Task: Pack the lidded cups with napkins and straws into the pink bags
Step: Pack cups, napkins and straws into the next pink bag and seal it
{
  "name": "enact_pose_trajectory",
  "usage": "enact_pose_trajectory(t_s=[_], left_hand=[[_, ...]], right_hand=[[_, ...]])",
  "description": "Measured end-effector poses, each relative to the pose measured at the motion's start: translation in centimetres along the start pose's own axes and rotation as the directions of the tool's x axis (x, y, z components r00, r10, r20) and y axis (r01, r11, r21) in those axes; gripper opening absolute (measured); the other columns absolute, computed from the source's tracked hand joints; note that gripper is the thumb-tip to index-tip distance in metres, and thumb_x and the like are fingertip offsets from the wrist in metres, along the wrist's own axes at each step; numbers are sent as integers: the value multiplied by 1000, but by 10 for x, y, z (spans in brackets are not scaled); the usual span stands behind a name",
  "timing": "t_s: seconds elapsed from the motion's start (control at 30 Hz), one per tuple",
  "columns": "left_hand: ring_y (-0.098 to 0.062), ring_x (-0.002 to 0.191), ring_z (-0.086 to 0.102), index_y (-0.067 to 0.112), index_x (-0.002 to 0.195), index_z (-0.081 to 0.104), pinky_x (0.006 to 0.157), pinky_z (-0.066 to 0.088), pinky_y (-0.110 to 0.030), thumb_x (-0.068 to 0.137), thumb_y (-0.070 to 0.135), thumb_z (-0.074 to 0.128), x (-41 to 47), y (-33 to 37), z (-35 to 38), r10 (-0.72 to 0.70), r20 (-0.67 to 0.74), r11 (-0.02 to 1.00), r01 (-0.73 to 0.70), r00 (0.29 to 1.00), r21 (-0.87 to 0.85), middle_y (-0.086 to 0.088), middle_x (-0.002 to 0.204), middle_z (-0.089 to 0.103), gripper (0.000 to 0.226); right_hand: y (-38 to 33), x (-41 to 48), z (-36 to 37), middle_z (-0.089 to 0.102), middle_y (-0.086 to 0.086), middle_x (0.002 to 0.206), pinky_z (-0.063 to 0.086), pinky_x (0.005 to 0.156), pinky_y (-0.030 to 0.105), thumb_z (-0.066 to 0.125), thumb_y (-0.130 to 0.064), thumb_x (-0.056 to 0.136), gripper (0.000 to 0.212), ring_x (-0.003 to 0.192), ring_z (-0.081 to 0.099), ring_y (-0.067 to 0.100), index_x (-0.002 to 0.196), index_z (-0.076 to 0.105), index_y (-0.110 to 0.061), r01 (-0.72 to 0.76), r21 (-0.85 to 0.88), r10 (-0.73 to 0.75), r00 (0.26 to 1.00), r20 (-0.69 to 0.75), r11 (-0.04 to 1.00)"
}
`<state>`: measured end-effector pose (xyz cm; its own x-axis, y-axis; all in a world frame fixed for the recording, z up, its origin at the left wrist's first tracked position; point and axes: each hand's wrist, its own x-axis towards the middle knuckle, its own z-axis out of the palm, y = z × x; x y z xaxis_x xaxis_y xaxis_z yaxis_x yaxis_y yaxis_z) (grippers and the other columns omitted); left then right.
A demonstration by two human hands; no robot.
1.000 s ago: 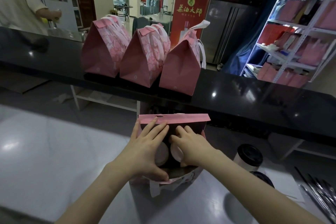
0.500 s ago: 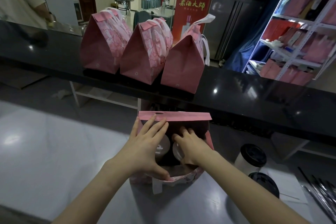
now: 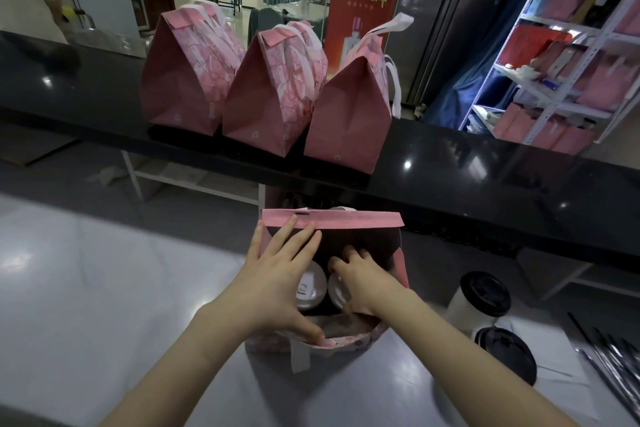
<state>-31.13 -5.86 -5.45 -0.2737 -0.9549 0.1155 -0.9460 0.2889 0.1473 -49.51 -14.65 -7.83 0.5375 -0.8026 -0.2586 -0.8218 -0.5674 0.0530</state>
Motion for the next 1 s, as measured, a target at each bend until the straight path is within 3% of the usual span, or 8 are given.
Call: enact_pose_trajectory(t_s=[0.2,0.47,0.63,0.8,0.9,1.0], left_hand=[[-7,135,-41,28,150,-19,111,-24,-53,44,93,47,4,-3,3,-7,16,1000,8,1000,-21,14,158,-19,140],[-6,138,-36,29,151,-15,115,-18,-51,49,92,48,12,-23,2,0,-4,999,0,1000,-51,13,160,-13,135],[-4,137,-38,31,151,-15,109,-27,-46,52,93,43,20,-31,1,1,9,996,0,1000,-91,14,160,-15,130],[1,138,-32,32,153,-5,114,-22,-49,55,100,17,29,-37,-10,-54,-11,976,50,998,-213,16,161,-7,121],[-2,140,-31,34,153,-1,114,-22,-49,58,98,8,32,-41,-19,-61,-17,979,57,998,-198,15,161,-4,115],[-5,136,-39,40,152,-2,112,-25,-50,52,102,8,31,-38,-23,4,37,985,2,999,-173,11,160,-14,117]], right_hand=[[-1,2,1,27,11,142,42,99,53,65,-24,83,70,124,33,37,142,29,-23,10,-3,-10,1000,19,1000],[-18,14,7,28,10,142,41,102,44,69,-24,82,71,122,35,35,143,32,-21,92,46,-89,994,-57,995],[-16,17,-3,28,8,143,41,103,44,69,-29,83,74,121,38,33,146,30,-24,88,40,-88,996,-3,995],[-13,-9,-29,30,-4,149,40,104,38,54,-50,90,65,127,39,22,147,28,-33,95,136,-84,993,-85,986],[-4,-34,-52,43,-10,139,35,104,30,41,-65,90,56,124,41,13,135,46,-34,95,74,-78,977,-199,993],[15,-65,-61,45,-15,138,10,119,34,23,-86,78,74,138,27,9,122,57,-38,84,66,-70,979,-190,994]])
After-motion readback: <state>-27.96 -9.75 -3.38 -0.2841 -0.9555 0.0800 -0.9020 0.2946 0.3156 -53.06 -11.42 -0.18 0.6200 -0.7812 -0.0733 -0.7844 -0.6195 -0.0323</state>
